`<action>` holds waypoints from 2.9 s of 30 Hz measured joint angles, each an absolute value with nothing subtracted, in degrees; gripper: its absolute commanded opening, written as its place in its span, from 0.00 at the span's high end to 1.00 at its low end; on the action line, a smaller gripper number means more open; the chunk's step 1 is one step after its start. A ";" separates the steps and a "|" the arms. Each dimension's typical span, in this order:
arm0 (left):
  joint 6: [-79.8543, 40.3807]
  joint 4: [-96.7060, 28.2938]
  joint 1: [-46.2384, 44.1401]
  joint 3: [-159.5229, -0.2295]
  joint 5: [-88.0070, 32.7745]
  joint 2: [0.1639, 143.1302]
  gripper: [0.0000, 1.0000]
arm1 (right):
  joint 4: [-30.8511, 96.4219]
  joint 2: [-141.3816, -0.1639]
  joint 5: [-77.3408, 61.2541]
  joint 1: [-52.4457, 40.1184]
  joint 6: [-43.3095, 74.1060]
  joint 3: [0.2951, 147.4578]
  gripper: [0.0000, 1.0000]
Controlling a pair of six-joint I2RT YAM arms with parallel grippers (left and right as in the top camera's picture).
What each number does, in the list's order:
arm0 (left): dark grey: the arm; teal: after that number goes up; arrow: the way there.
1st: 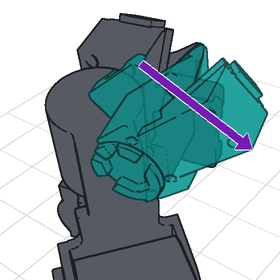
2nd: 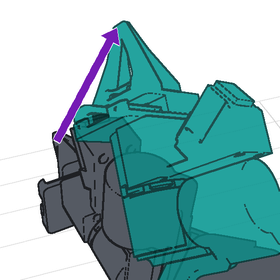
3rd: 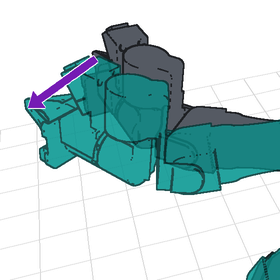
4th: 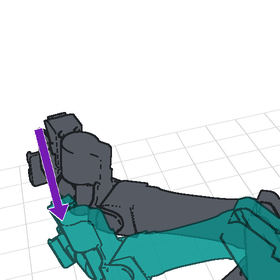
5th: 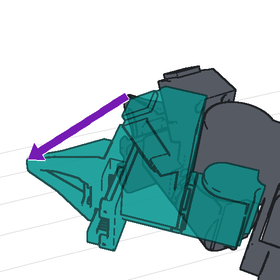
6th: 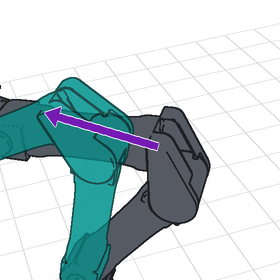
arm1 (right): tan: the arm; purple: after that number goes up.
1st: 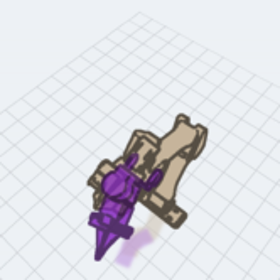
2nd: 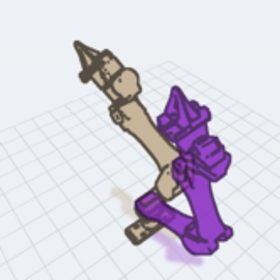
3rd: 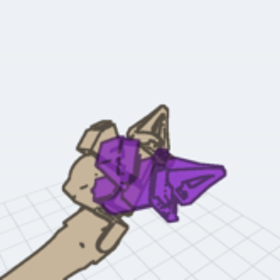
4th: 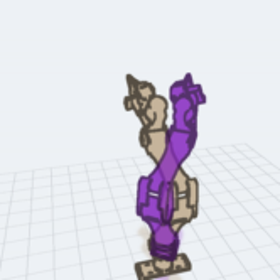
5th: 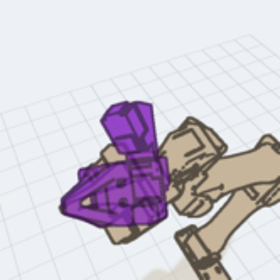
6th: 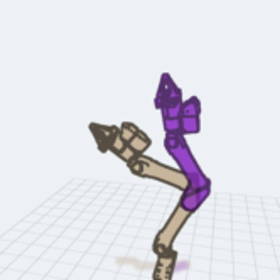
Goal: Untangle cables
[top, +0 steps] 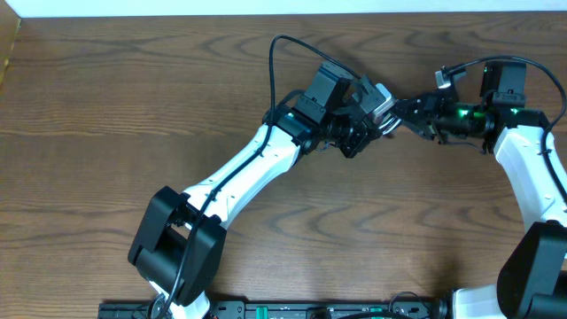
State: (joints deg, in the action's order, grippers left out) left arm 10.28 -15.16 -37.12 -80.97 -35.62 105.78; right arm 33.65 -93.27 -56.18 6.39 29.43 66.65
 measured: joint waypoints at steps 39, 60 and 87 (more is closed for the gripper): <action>-30.94 -11.68 -25.39 -80.97 -48.80 105.78 0.92 | 25.89 -93.65 -41.87 -3.40 17.72 66.70 0.57; -37.67 -8.10 -25.39 -80.97 -50.22 105.78 0.92 | 21.91 -96.25 -39.57 -7.33 18.26 66.70 0.65; -28.58 -20.93 -22.06 -80.95 -30.46 105.78 0.92 | 31.73 -78.00 -49.17 8.82 20.78 66.72 0.99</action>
